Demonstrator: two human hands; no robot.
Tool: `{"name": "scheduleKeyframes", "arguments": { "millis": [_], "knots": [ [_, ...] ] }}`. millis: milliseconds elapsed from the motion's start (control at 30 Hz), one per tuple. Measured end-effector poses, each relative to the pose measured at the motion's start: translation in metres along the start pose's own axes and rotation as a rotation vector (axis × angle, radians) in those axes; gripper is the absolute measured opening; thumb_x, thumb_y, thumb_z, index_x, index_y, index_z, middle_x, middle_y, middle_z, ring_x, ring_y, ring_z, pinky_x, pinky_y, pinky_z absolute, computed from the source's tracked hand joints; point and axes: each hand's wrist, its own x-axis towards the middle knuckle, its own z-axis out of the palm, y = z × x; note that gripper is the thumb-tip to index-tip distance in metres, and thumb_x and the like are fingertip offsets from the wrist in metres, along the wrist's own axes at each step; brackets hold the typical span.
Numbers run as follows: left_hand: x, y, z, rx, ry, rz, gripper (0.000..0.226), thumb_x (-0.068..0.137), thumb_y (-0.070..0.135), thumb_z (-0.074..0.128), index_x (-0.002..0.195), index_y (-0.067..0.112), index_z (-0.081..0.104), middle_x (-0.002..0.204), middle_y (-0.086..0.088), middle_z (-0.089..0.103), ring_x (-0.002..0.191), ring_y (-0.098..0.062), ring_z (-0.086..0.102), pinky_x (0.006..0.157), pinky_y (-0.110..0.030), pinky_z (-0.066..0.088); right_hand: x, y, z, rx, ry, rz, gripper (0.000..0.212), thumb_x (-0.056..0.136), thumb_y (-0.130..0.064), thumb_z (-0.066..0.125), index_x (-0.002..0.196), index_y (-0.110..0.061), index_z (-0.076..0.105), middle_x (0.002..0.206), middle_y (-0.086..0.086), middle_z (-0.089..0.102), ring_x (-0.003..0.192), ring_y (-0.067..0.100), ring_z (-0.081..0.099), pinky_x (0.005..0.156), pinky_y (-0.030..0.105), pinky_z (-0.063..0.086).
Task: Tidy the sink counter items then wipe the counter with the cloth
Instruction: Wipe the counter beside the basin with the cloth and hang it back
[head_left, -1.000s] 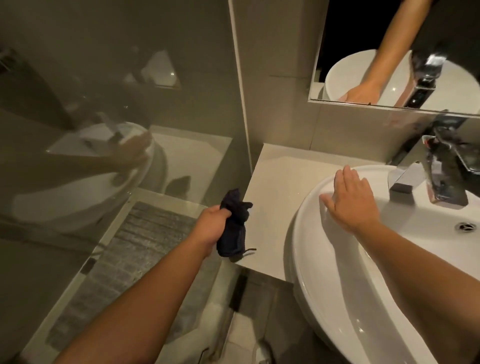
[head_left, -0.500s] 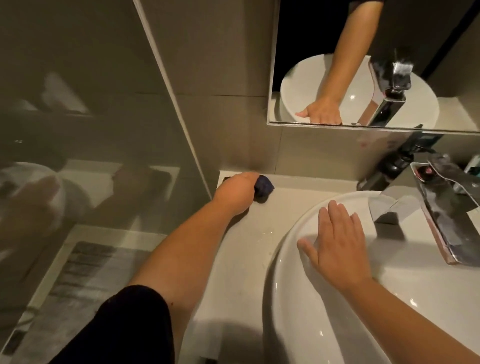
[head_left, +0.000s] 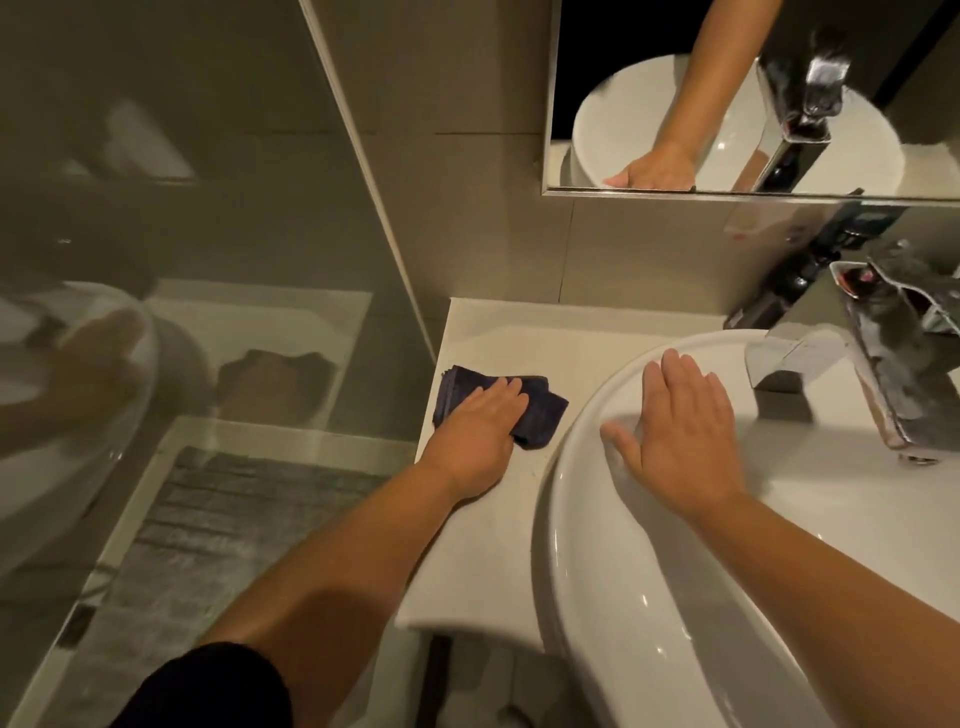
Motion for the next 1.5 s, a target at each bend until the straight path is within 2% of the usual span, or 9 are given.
{"name": "scheduleKeyframes", "arguments": {
  "millis": [233,500,833,933,1033,1167,1333,1433,1500],
  "knots": [
    [-0.110,0.037,0.029,0.022,0.005,-0.049,0.056,0.093,0.013,0.041,0.147,0.011,0.028,0.157,-0.006,0.022,0.145,-0.020,0.014,0.116,-0.028,-0.002,-0.002,0.000,-0.006,0.036,-0.047,-0.017,0.086,0.087,-0.063,0.024,0.143,0.003,0.032,0.153,0.024,0.029,0.143,0.038,0.022,0.117,0.050,0.014],
    [-0.182,0.083,0.033,0.024,-0.053,-0.150,0.057,0.092,0.010,0.042,0.148,0.012,0.028,0.158,-0.005,0.018,0.146,-0.020,0.010,0.115,-0.029,-0.003,-0.004,0.002,-0.020,-0.009,-0.181,-0.023,0.090,0.088,-0.069,0.025,0.151,-0.006,0.012,0.161,0.016,0.008,0.147,0.035,0.003,0.116,0.058,0.003],
    [-0.221,0.103,0.017,-0.017,-0.161,-0.208,0.052,0.096,0.014,0.041,0.147,0.015,0.030,0.157,-0.003,0.022,0.144,-0.017,0.018,0.115,-0.027,0.008,-0.008,0.003,-0.033,0.035,-0.290,0.008,0.089,0.087,-0.072,0.026,0.153,-0.017,0.000,0.163,0.004,-0.007,0.147,0.035,-0.007,0.113,0.065,-0.001],
    [-0.224,0.103,0.005,-0.308,-0.163,-0.364,0.043,0.095,0.015,0.044,0.138,0.019,0.047,0.143,-0.003,0.048,0.130,-0.019,0.044,0.110,-0.027,0.029,-0.007,0.003,-0.032,0.035,-0.297,0.012,0.089,0.088,-0.070,0.027,0.153,-0.016,0.000,0.163,0.004,-0.006,0.148,0.034,-0.006,0.114,0.064,0.000],
    [-0.213,0.093,-0.015,-0.780,0.044,-0.675,0.026,0.094,0.009,0.045,0.109,0.015,0.066,0.106,-0.008,0.069,0.096,-0.020,0.064,0.089,-0.035,0.051,-0.007,0.002,-0.033,0.026,-0.279,0.006,0.088,0.088,-0.069,0.028,0.153,-0.015,0.002,0.163,0.005,-0.003,0.148,0.034,-0.003,0.114,0.064,0.002],
    [-0.174,0.074,-0.042,-1.231,0.309,-0.880,0.023,0.097,0.007,0.043,0.106,0.006,0.064,0.100,-0.014,0.070,0.088,-0.022,0.066,0.075,-0.032,0.053,-0.007,0.003,-0.029,-0.013,-0.255,-0.003,0.087,0.089,-0.069,0.026,0.153,-0.013,0.004,0.163,0.008,-0.001,0.148,0.035,-0.002,0.115,0.062,0.004],
    [-0.085,0.050,-0.075,-1.164,0.347,-0.778,0.023,0.095,0.008,0.042,0.092,0.012,0.065,0.092,-0.021,0.069,0.083,-0.034,0.066,0.069,-0.038,0.056,-0.005,0.004,-0.025,-0.033,-0.245,-0.023,0.087,0.089,-0.068,0.027,0.152,-0.012,0.007,0.162,0.011,0.001,0.147,0.036,0.000,0.116,0.059,0.004],
    [-0.018,0.045,-0.087,-1.018,0.316,-0.631,0.029,0.095,0.007,0.040,0.082,0.019,0.064,0.082,-0.013,0.069,0.078,-0.029,0.066,0.072,-0.029,0.054,-0.002,0.005,-0.023,-0.034,-0.214,-0.017,0.087,0.088,-0.069,0.028,0.152,-0.012,0.011,0.162,0.012,0.005,0.147,0.037,0.003,0.116,0.059,0.005],
    [0.030,0.045,-0.092,-0.895,0.282,-0.523,0.030,0.095,0.007,0.038,0.081,0.021,0.060,0.077,-0.008,0.064,0.066,-0.019,0.062,0.059,-0.017,0.051,-0.002,0.006,-0.022,-0.050,-0.225,-0.027,0.087,0.088,-0.070,0.023,0.152,-0.014,0.008,0.162,0.012,0.001,0.148,0.037,0.000,0.116,0.058,0.001]
  ]
}}
